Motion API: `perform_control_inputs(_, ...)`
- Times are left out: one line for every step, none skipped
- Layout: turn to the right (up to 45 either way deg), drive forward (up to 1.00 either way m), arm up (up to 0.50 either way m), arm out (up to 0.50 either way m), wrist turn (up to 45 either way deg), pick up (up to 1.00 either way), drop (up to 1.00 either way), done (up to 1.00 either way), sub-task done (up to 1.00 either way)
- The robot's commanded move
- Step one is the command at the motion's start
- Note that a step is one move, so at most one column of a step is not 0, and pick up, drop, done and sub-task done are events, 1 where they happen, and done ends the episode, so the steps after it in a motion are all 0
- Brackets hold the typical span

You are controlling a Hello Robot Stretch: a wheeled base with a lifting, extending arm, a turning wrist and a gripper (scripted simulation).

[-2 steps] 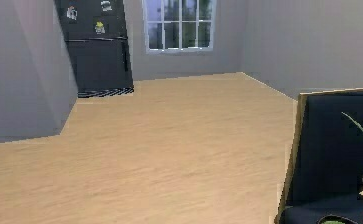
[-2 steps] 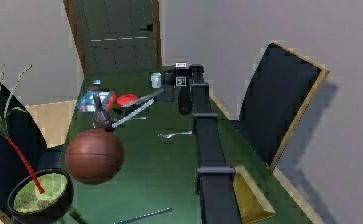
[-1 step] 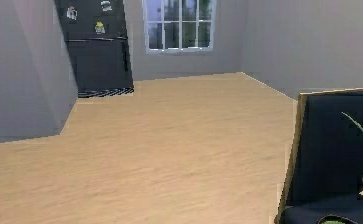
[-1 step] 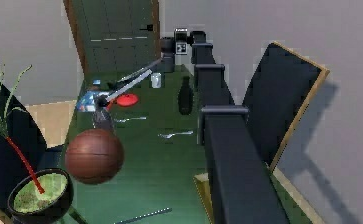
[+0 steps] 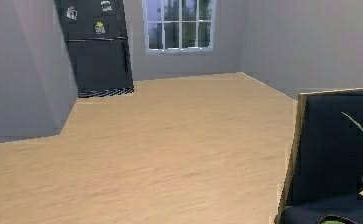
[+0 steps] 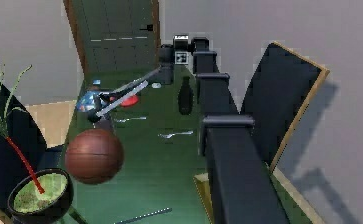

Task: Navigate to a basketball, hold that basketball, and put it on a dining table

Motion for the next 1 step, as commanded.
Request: perform_control_inputs(0.0,0.0,0.0,0.0,0.0,0.0,0.0,1.0,0.0)
